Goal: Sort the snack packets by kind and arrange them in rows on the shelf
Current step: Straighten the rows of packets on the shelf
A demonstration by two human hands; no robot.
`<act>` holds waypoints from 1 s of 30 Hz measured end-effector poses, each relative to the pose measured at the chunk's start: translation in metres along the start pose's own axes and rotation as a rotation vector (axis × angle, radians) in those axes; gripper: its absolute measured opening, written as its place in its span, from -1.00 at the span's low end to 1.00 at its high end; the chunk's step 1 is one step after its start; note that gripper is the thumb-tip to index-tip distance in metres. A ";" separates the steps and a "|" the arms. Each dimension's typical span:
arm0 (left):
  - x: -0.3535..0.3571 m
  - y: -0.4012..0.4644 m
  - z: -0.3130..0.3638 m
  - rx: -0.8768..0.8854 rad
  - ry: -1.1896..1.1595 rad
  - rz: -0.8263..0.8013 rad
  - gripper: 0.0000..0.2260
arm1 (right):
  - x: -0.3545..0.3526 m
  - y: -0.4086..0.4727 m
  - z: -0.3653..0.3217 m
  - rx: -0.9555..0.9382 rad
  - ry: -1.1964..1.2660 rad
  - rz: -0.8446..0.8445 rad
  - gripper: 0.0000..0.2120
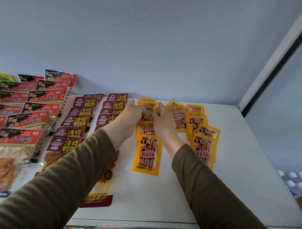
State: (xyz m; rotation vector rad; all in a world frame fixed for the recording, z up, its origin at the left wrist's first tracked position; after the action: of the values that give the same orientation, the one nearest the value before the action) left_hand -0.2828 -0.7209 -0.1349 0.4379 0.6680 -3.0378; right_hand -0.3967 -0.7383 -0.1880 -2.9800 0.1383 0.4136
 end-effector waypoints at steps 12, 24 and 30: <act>0.002 0.010 -0.012 0.073 -0.074 -0.046 -0.54 | 0.012 -0.014 -0.001 0.018 0.151 -0.027 -0.48; 0.005 0.012 -0.021 0.241 0.200 -0.005 -0.46 | -0.101 0.057 -0.028 0.078 -1.033 -0.215 -0.25; 0.014 0.005 -0.031 0.379 0.617 -0.094 -0.34 | -0.089 0.082 -0.028 0.041 -1.187 -0.322 -0.24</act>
State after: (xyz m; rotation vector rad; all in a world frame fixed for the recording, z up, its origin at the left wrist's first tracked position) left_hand -0.2872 -0.7120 -0.1677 1.4183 0.0896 -3.1003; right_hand -0.4833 -0.8167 -0.1458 -2.1519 -0.4244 1.9037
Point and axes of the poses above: each hand's wrist, its own y-axis towards the middle knuckle, its own x-axis out of the palm, z = x × y, the point moved 3 cm from there along y, towards the middle knuckle, and after that the axes turned 8 degrees about y, right-handed, at the moved point
